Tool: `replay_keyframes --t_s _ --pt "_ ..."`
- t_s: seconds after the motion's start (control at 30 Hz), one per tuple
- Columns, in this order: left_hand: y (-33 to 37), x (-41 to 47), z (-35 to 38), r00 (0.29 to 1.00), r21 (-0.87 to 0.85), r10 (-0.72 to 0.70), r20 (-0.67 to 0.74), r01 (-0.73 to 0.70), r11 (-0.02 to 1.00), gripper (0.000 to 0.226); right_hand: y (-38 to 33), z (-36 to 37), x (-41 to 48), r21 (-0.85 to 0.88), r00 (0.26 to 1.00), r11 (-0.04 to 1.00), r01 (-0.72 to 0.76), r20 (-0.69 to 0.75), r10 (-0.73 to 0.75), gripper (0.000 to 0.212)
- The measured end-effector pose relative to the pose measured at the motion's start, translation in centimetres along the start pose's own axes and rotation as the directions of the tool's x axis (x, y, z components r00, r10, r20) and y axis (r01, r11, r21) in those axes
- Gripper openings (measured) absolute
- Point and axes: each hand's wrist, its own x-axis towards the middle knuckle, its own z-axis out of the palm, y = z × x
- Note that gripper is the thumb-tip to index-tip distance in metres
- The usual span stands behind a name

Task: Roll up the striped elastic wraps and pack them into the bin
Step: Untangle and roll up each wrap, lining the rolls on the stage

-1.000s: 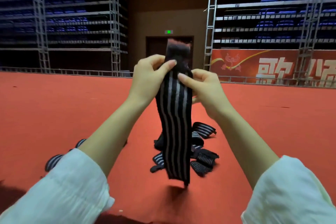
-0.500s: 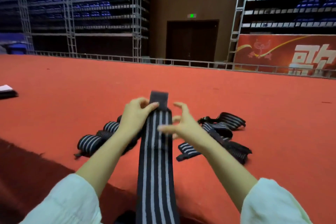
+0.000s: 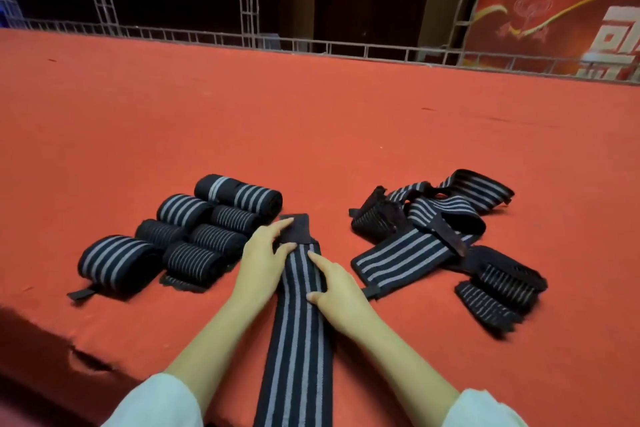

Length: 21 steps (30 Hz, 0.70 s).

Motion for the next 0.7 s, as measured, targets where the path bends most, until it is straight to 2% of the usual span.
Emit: replay_keyframes --t_s 0.17,0.27,0.33,0.4,0.5,0.57,0.63,0.7 --pt "-2.1 1.3 3.0 0.997 0.211 0.061 0.052 -0.071 0.975 0.037 0.7 0.0 1.3 -0.158 0.999 0.986 0.042 0.017 -0.04 0.06" --pt "-2.8 1.3 4.2 0.988 0.446 0.112 0.106 -0.148 0.883 0.029 1.2 -1.3 0.3 -0.222 0.992 0.967 0.123 -0.006 -0.128 0.045" --pt "-3.1 1.4 4.4 0.982 0.56 0.169 0.08 -0.185 0.808 0.022 2.1 -3.3 -0.2 -0.205 0.976 0.962 0.181 -0.083 -0.201 0.033" --pt "-2.7 1.4 4.3 0.981 0.612 0.186 0.053 -0.179 0.771 0.019 3.4 -6.2 -0.8 -0.128 0.938 0.963 0.237 -0.229 -0.261 0.02" --pt "-0.2 1.7 5.1 0.975 0.548 0.221 0.022 -0.196 0.813 0.017 6.2 -11.4 -1.8 -0.082 0.851 0.971 0.223 -0.469 -0.235 0.017" --pt "2.8 2.1 6.6 0.952 0.435 0.304 0.023 -0.283 0.855 0.017 8.7 -14.5 -1.8 -0.095 0.831 0.99 0.105 -0.539 -0.139 0.026" --pt "6.4 2.4 8.9 0.913 0.331 0.406 0.05 -0.398 0.856 0.021 10.9 -16.8 -1.4 -0.108 0.862 0.99 -0.086 -0.507 0.019 0.049" --pt "9.3 2.6 12.0 0.885 0.264 0.455 0.096 -0.463 0.846 0.029 12.7 -17.8 -0.8 -0.095 0.897 0.976 -0.197 -0.42 0.14 0.068"
